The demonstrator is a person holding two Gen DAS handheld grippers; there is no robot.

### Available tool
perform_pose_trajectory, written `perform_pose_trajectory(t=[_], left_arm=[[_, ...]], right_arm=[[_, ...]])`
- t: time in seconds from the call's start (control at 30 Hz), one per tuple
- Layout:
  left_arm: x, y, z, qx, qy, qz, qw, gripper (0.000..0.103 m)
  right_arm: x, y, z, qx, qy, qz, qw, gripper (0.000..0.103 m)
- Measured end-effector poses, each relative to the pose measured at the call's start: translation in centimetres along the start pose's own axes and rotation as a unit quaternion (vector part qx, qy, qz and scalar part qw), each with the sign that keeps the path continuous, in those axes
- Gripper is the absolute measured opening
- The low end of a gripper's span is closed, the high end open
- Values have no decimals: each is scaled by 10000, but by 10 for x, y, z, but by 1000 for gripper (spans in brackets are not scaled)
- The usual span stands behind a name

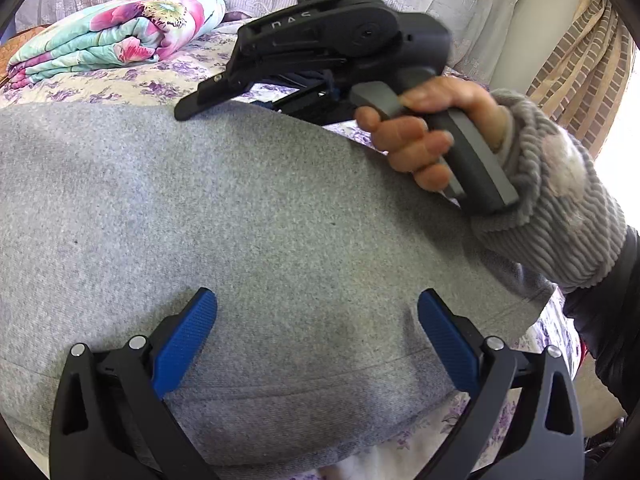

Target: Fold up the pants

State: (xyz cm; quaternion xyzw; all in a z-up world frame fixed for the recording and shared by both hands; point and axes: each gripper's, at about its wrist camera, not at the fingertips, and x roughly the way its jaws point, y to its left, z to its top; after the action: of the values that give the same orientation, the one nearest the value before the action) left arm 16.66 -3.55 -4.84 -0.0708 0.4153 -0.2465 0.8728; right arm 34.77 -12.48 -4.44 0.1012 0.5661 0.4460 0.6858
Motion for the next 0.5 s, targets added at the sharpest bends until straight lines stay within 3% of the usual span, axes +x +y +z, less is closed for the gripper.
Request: perform_pose_trajectory(t=[0.1, 0.17, 0.23, 0.37, 0.47, 0.5], left_arm=[[-1, 1, 0, -12, -7, -12, 10000, 98], [-1, 1, 0, -13, -8, -11, 10000, 98], [-1, 1, 0, -13, -8, -11, 10000, 98], [-1, 2, 0, -13, -11, -11, 10000, 98], [-1, 1, 0, -8, -9, 0, 10000, 98], [-1, 2, 0, -6, -7, 4, 10000, 98]], right_arm=[[-21, 5, 4, -288, -249, -600, 9975, 28], [-46, 1, 6, -392, -707, -1640, 9831, 30], [-56, 9, -1, -611, -897, -1658, 9802, 29], [-31, 66, -42, -1622, -698, -1881, 9661, 28], [-2, 67, -41, -1540, -529, -2352, 9582, 17], [2, 57, -40, -1433, -480, -2525, 9557, 7]])
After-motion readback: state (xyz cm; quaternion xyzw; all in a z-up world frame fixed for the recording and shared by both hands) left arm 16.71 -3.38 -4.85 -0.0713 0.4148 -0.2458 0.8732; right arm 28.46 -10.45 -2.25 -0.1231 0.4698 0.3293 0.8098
